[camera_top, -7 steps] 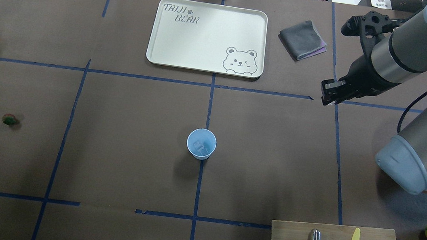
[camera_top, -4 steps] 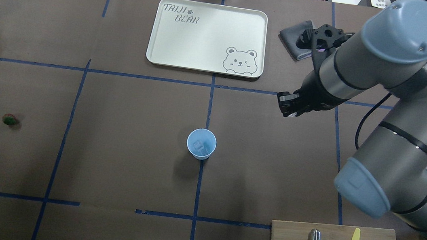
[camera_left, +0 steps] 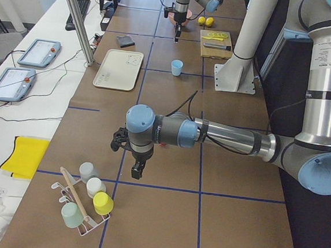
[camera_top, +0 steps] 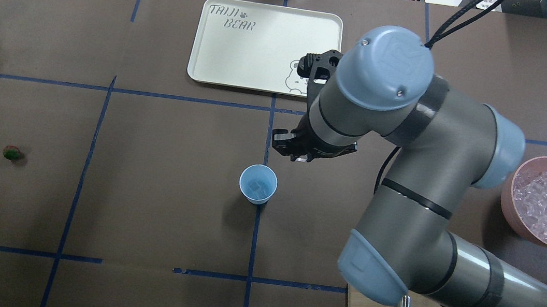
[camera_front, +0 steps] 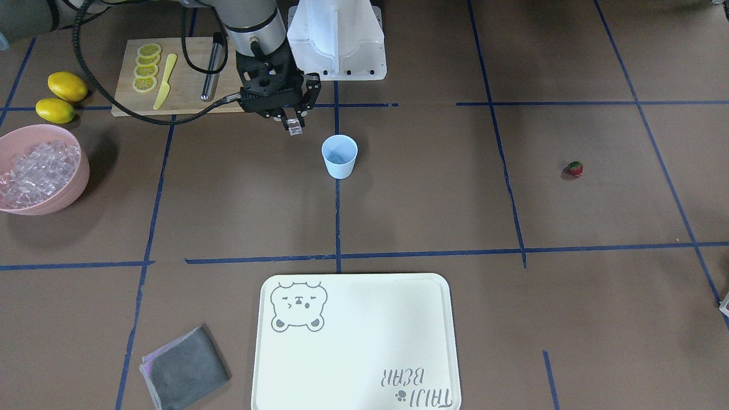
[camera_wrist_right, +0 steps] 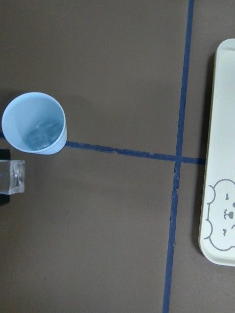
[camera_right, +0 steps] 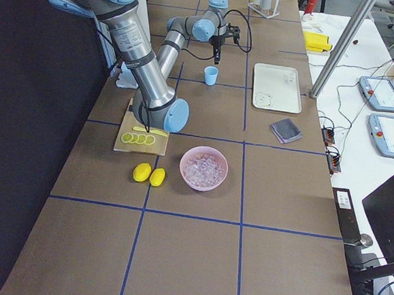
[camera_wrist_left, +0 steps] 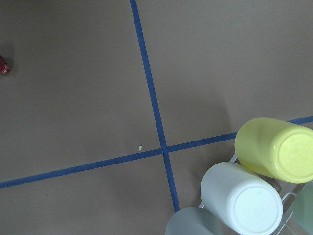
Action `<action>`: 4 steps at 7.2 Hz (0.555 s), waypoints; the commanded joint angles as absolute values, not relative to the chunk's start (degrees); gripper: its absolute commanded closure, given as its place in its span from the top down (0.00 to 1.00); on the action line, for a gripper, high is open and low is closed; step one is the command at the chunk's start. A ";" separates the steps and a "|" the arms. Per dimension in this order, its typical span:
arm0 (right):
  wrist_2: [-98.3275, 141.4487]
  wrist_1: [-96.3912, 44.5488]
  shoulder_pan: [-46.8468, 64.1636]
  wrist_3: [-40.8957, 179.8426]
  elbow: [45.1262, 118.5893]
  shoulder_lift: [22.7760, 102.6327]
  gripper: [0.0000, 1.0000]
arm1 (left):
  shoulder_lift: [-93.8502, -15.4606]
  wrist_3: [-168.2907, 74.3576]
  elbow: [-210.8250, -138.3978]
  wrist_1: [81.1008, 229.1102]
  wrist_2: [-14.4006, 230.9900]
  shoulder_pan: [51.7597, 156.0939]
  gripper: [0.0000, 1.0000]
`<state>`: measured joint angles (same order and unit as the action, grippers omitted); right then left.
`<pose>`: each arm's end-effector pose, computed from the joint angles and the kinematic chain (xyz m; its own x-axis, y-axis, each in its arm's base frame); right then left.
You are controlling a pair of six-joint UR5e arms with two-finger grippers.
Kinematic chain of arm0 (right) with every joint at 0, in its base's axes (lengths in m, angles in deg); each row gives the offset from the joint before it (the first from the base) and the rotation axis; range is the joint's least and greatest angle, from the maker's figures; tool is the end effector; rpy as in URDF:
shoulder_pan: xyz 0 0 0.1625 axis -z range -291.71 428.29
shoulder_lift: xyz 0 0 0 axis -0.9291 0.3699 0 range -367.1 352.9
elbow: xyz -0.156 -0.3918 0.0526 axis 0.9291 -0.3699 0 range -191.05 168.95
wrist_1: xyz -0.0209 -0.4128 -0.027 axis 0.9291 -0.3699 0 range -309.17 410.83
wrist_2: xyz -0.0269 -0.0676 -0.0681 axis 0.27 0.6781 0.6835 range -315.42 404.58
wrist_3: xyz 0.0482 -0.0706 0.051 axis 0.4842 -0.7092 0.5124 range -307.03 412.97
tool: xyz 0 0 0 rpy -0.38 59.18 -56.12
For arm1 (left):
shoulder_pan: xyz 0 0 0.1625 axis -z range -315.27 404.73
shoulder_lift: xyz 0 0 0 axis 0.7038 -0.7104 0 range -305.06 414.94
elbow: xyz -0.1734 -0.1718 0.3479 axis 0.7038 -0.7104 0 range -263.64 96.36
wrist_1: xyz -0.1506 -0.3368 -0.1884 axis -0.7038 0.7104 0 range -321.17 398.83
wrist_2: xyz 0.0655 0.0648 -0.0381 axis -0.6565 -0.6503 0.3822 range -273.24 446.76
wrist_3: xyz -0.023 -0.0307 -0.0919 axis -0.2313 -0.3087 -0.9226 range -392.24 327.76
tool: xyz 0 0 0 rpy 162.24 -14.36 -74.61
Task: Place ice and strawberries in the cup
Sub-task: 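Carry the ice cube with the right gripper over the blue cup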
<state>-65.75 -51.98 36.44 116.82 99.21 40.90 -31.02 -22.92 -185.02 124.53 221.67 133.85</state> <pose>-0.4598 -0.4018 0.1162 0.6150 -0.1045 0.7815 0.0006 0.9912 0.1321 -0.0559 -0.4634 0.6015 0.6958 0.2093 -0.6871 -0.1297 0.9775 0.1664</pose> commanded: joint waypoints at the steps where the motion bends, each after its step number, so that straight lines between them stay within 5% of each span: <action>1: -63.71 -52.27 38.92 119.86 91.91 33.97 0.00 | -30.93 -22.92 -184.98 124.52 221.67 133.85 1.00; 4: -59.04 -52.27 42.97 119.77 87.93 33.59 0.00 | -31.02 -22.92 -184.98 124.52 221.67 133.85 1.00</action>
